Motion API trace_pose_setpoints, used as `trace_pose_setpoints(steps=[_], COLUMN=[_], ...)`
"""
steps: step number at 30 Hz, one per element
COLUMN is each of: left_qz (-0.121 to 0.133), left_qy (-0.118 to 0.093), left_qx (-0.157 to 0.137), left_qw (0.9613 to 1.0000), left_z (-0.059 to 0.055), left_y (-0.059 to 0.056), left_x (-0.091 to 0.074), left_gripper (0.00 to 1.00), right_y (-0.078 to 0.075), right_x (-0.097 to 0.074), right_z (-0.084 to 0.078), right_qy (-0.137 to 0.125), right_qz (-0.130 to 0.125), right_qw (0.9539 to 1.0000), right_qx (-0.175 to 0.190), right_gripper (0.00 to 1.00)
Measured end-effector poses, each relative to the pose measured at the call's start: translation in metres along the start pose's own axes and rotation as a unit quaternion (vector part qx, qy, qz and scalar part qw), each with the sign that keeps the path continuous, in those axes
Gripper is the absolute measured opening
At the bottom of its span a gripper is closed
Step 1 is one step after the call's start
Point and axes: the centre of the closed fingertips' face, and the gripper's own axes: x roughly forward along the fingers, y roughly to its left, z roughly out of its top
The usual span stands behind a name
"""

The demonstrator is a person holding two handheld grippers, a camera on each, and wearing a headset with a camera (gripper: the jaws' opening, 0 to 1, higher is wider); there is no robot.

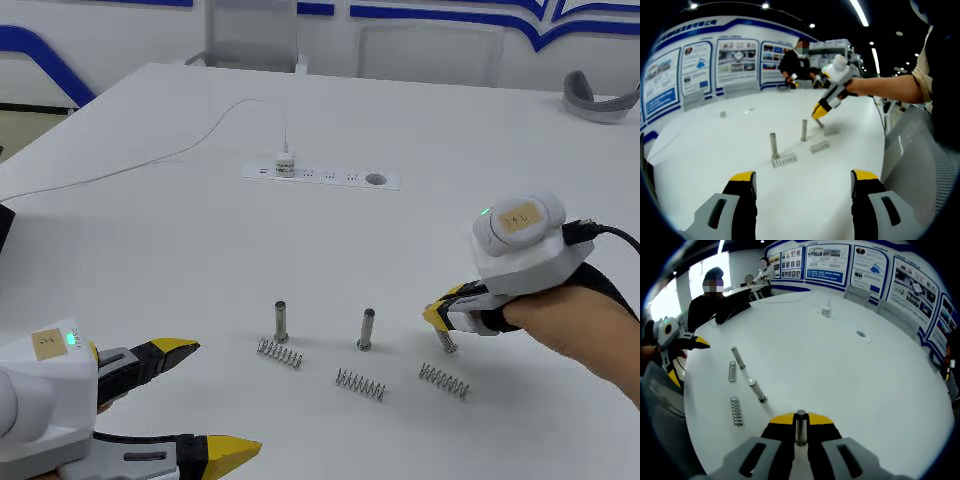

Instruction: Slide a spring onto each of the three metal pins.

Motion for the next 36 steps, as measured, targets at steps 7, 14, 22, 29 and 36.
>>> trace_pose_setpoints(steps=[7, 14, 22, 29, 36], left_qz=[-0.001, -0.001, -0.001, -0.003, -0.003], left_qy=[0.0, 0.0, 0.0, -0.001, -0.001], left_qx=[0.001, 0.003, 0.006, 0.007, 0.007], left_qw=[1.0, 1.0, 1.0, 1.0, 1.0], left_z=[0.0, 0.002, 0.003, 0.004, 0.004], left_y=[-0.002, -0.002, -0.004, -0.006, -0.008], left_x=[0.0, -0.001, -0.001, -0.001, -0.001], left_gripper=[0.78, 0.78, 0.78, 0.78, 0.78], right_y=[0.0, 0.0, -0.002, 0.0, -0.001], right_x=[-0.006, -0.013, -0.019, -0.022, -0.023], right_z=[-0.002, -0.006, -0.012, -0.015, -0.018], right_qy=[-0.006, -0.011, -0.011, -0.011, -0.01], right_qz=[-0.003, -0.007, -0.007, -0.005, -0.004], right_qw=[1.0, 0.9999, 0.9999, 0.9999, 0.9999], right_qx=[0.004, 0.007, 0.009, 0.009, 0.01], right_gripper=[0.09, 0.09, 0.09, 0.09, 0.09])
